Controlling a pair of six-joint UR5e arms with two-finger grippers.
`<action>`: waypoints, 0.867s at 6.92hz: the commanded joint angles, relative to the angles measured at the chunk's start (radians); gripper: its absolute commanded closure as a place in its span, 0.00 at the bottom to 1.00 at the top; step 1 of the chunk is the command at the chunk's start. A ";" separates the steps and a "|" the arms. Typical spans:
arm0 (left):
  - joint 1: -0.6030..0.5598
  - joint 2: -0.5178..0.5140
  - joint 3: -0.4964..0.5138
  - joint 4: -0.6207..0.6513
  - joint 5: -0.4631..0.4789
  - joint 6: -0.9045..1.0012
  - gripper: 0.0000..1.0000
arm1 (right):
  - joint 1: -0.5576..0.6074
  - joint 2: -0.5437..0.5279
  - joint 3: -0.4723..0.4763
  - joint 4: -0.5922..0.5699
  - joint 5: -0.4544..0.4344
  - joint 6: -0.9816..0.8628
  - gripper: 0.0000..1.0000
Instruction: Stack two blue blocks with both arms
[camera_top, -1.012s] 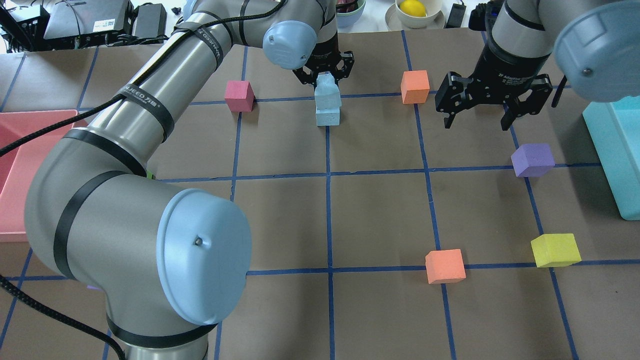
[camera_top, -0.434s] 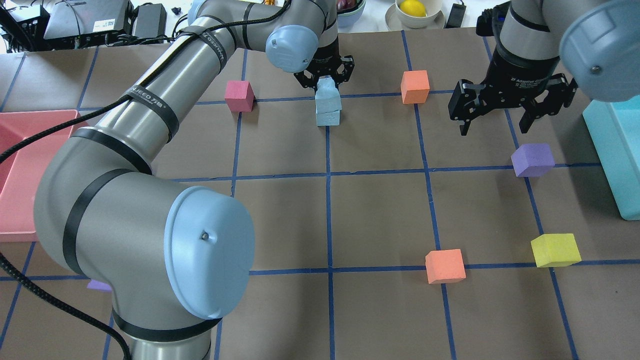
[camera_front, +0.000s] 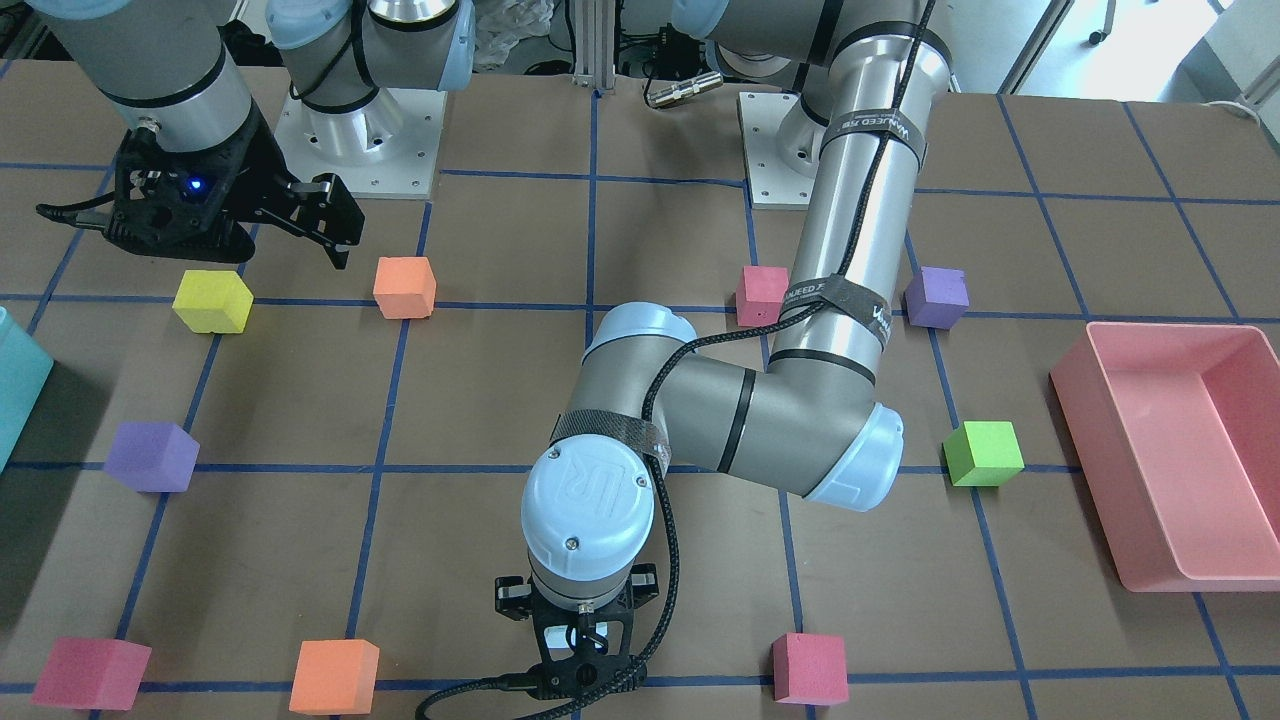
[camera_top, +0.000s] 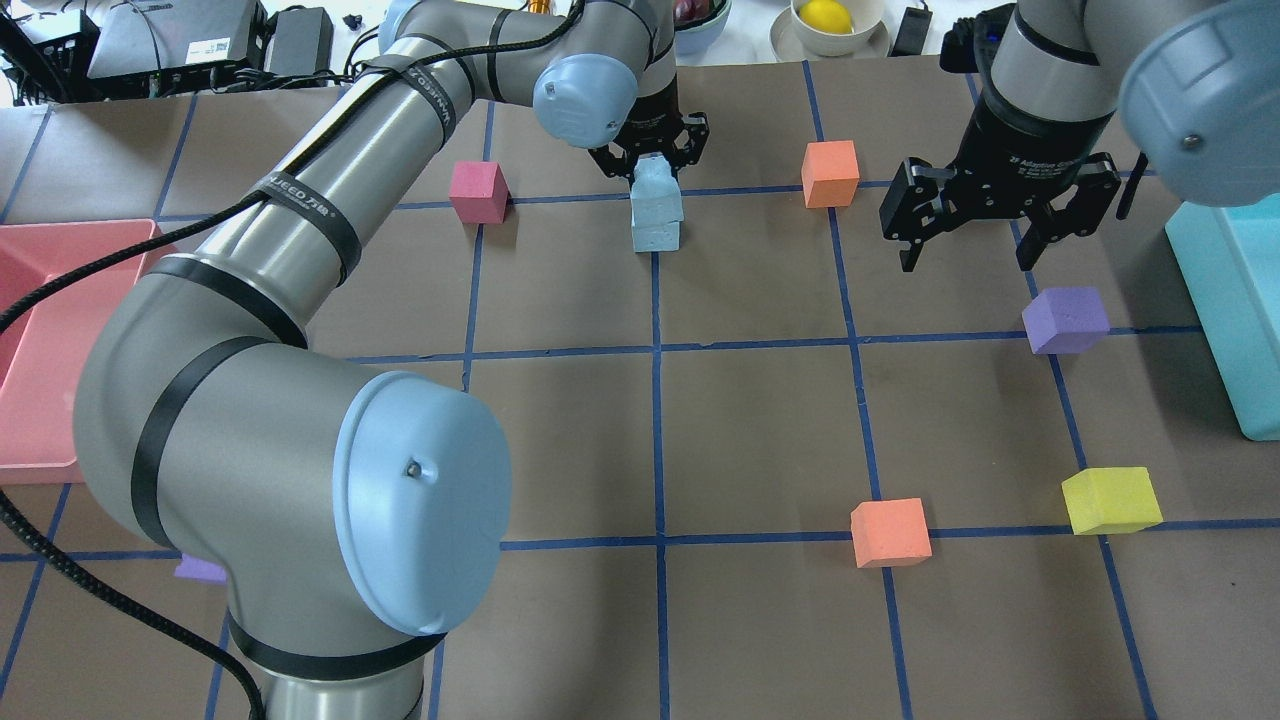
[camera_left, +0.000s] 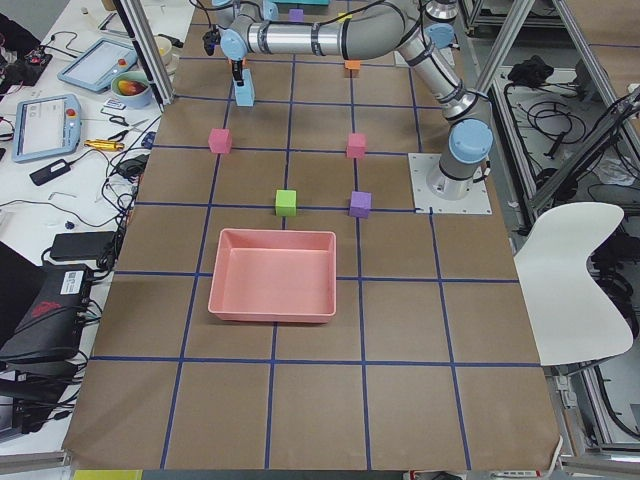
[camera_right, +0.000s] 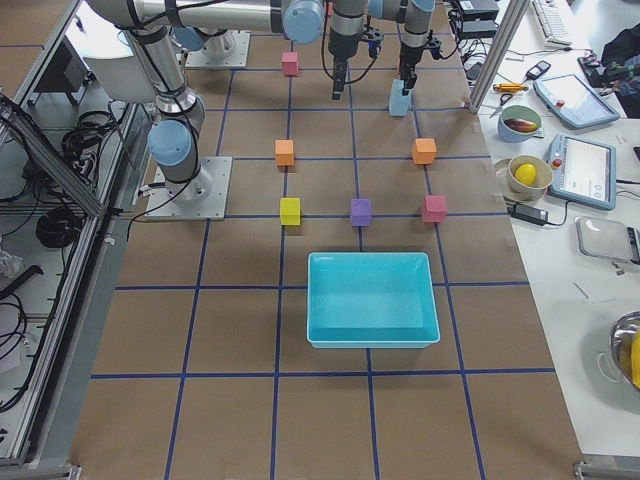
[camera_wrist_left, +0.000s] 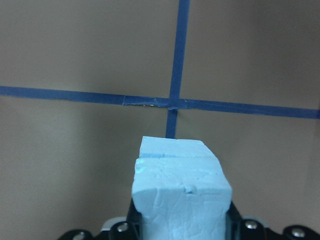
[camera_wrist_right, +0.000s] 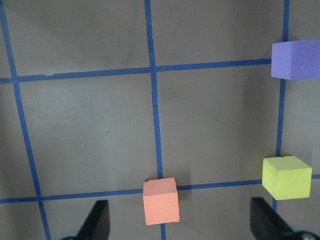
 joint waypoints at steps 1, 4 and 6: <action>0.000 -0.003 0.000 0.028 -0.003 -0.001 0.00 | 0.002 0.000 0.001 -0.008 0.003 -0.041 0.00; -0.003 0.028 -0.003 0.006 0.003 0.006 0.00 | 0.001 -0.002 -0.002 -0.011 0.002 -0.044 0.00; 0.040 0.110 0.001 -0.145 0.001 0.084 0.00 | 0.001 -0.003 -0.004 -0.012 0.003 -0.041 0.00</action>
